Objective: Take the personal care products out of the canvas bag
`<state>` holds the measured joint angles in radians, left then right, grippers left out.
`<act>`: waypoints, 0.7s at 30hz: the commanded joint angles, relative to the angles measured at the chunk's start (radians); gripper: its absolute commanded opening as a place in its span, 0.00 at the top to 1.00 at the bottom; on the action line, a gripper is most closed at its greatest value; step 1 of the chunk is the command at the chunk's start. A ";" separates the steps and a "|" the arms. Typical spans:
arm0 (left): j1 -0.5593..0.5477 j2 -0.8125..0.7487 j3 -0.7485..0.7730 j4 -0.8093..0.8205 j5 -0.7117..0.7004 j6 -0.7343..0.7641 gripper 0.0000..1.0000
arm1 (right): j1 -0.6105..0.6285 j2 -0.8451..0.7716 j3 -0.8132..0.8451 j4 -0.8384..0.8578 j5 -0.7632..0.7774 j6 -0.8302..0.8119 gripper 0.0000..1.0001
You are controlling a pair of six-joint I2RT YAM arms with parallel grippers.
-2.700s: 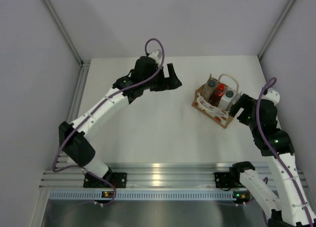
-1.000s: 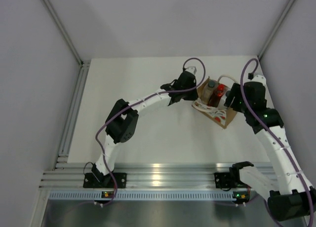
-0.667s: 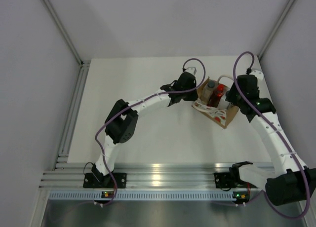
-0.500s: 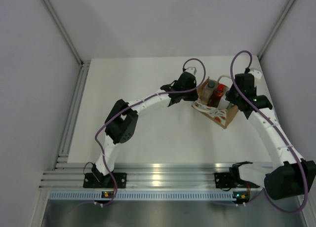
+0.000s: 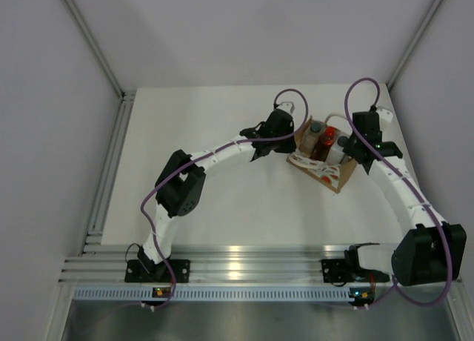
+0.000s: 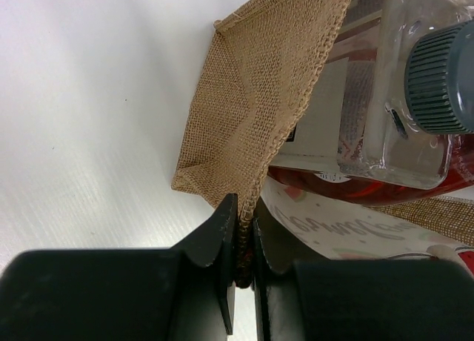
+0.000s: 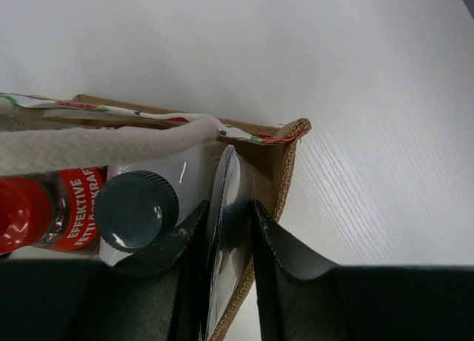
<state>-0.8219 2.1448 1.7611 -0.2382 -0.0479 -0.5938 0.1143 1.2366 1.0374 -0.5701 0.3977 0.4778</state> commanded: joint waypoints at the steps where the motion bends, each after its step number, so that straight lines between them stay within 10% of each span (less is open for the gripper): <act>1: 0.006 -0.057 -0.018 -0.062 -0.038 0.035 1.00 | -0.033 0.029 -0.030 0.075 -0.008 0.012 0.73; 14: 0.006 -0.060 -0.008 -0.064 -0.021 0.040 1.00 | -0.059 0.133 -0.092 0.116 -0.017 0.031 0.59; 21: 0.006 -0.063 -0.009 -0.064 -0.021 0.043 1.00 | -0.064 0.121 -0.096 0.144 -0.033 0.027 0.84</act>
<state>-0.8246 2.1399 1.7611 -0.2390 -0.0463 -0.5751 0.0719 1.3403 0.9756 -0.4313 0.3965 0.4854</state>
